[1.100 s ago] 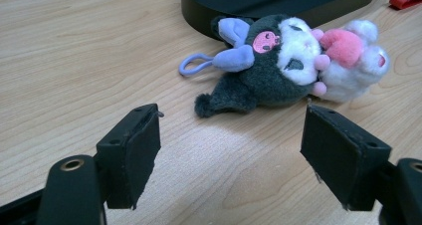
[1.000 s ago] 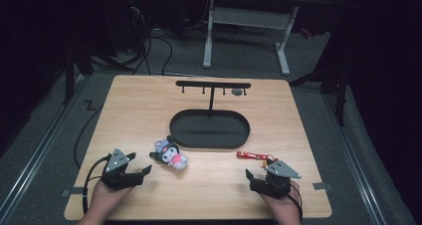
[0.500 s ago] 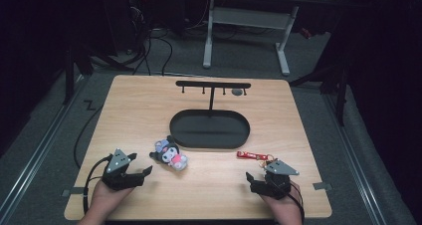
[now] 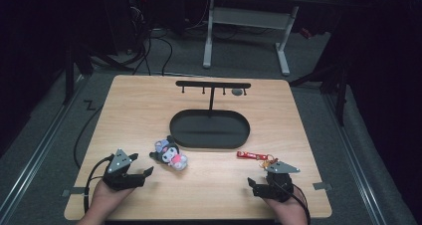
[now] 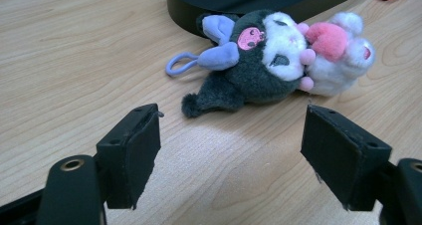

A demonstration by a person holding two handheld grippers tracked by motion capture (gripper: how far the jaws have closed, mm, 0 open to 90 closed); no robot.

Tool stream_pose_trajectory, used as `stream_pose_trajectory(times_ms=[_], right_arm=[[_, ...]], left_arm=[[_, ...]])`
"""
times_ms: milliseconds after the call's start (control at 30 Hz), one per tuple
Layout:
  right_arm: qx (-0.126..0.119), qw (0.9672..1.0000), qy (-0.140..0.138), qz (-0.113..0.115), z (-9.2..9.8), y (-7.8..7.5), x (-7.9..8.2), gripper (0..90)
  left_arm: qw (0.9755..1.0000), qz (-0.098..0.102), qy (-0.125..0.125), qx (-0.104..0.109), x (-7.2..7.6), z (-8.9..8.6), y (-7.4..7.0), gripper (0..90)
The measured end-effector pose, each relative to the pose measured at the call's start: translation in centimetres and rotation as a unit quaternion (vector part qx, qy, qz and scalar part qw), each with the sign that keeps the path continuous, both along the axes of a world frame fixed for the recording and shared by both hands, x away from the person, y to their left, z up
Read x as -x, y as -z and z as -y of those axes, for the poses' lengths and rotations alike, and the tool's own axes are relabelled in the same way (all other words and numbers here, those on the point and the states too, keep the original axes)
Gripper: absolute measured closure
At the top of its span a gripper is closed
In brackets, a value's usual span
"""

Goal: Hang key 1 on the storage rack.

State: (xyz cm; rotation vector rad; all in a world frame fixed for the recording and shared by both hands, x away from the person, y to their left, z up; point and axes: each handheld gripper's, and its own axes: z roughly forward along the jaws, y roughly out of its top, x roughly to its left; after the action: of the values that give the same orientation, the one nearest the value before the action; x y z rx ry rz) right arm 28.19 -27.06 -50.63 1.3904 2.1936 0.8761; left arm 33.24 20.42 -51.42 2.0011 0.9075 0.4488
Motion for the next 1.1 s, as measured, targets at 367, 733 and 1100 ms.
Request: stream_pose_trajectory(times_ms=[367, 733, 1100], right_arm=[[-0.005, 0.9989, -0.009, -0.046, 0.7, -1.1, 0.4, 26.9], [0.015, 0.9953, -0.017, -0.094, 0.9, -1.5, 0.7, 30.5], [0.09, 0.9868, -0.028, -0.132, 2.6, -3.9, -0.9, 30.0]], left_arm=[[1.0, 0.0, 0.006, -0.001, 0.0, 0.0, -0.1, 23.9], [1.0, 0.0, 0.01, -0.002, 0.0, 0.2, 0.0, 24.1], [1.0, -0.001, 0.005, -0.003, 0.1, 0.2, 0.1, 24.2]])
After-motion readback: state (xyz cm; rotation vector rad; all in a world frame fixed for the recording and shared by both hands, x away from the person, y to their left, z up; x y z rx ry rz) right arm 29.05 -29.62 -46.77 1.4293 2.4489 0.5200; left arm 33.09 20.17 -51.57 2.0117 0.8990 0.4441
